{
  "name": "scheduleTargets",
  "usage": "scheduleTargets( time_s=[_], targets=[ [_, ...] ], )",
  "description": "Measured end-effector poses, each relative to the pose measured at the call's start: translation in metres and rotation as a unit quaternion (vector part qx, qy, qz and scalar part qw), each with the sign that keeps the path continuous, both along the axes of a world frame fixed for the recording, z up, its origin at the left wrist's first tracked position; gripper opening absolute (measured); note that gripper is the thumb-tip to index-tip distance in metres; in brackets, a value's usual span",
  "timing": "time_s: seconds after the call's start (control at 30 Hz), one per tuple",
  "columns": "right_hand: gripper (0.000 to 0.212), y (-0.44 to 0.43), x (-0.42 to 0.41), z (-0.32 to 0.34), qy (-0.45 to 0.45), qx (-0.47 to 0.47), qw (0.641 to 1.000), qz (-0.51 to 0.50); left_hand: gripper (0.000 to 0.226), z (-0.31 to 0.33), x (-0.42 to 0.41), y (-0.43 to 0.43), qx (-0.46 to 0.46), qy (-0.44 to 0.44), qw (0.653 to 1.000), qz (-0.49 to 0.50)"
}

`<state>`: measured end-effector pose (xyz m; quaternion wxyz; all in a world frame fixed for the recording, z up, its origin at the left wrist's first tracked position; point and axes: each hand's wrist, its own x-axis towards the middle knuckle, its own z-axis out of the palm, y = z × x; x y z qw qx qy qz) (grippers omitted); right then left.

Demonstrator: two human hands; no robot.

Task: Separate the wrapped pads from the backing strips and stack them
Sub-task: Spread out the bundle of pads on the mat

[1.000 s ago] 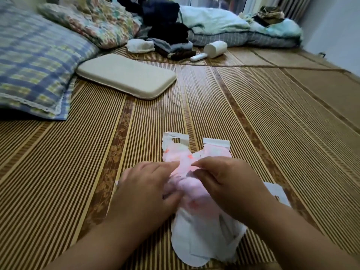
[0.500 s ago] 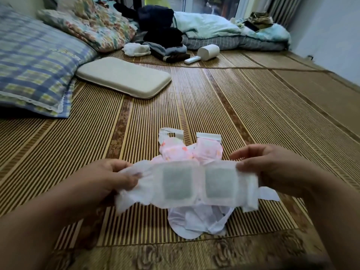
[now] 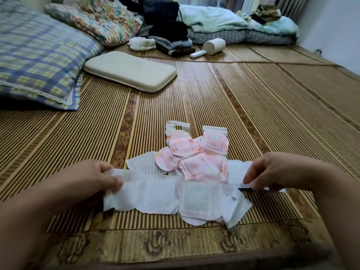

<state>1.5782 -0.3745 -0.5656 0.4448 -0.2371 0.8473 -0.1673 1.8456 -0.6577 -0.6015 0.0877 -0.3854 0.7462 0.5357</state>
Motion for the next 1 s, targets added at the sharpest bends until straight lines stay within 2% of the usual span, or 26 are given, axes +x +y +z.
scheduleTargets(
  time_s=[0.1,0.17,0.27,0.37,0.47,0.6,0.7,0.77,0.8,0.9,1.0],
  targets=[
    [0.005,-0.003,0.007,0.0,0.023,0.013,1.0,-0.003,0.005,-0.001,0.004,-0.003,-0.018,-0.01,1.0,0.005],
    [0.017,-0.005,0.016,-0.001,0.046,0.048,0.998,0.018,0.003,-0.003,0.006,-0.005,-0.044,-0.014,0.999,0.008],
    [0.033,-0.006,0.038,-0.012,0.151,0.115,0.979,0.073,0.004,-0.005,0.01,-0.009,-0.064,-0.017,0.998,0.015],
    [0.024,-0.007,0.052,-0.019,0.206,0.131,0.963,0.113,0.003,-0.006,0.014,-0.011,-0.067,-0.018,0.997,0.026],
    [0.016,-0.002,0.05,-0.015,0.188,0.115,0.97,0.104,0.007,-0.005,0.016,-0.011,-0.061,0.003,0.998,0.033],
    [0.013,0.008,0.037,-0.004,0.097,-0.023,0.994,-0.042,0.006,-0.002,0.018,-0.006,-0.052,0.034,0.997,0.04],
    [0.01,0.012,0.027,0.003,0.041,-0.121,0.981,-0.144,0.009,0.001,0.018,-0.002,-0.037,0.047,0.997,0.04],
    [0.017,0.009,0.026,0.007,0.013,-0.161,0.971,-0.179,0.008,0.004,0.017,0.001,-0.025,0.055,0.997,0.045],
    [0.02,0.007,0.028,0.008,-0.005,-0.18,0.966,-0.186,0.006,0.006,0.016,0.002,-0.019,0.06,0.997,0.047],
    [0.026,-0.008,0.043,0.008,-0.057,-0.216,0.961,-0.164,0.018,0.011,0.014,0.009,0.008,0.084,0.996,0.04],
    [0.03,-0.031,0.064,0.001,-0.064,-0.229,0.964,-0.121,0.02,0.014,0.007,0.017,0.035,0.101,0.994,0.032]
  ],
)
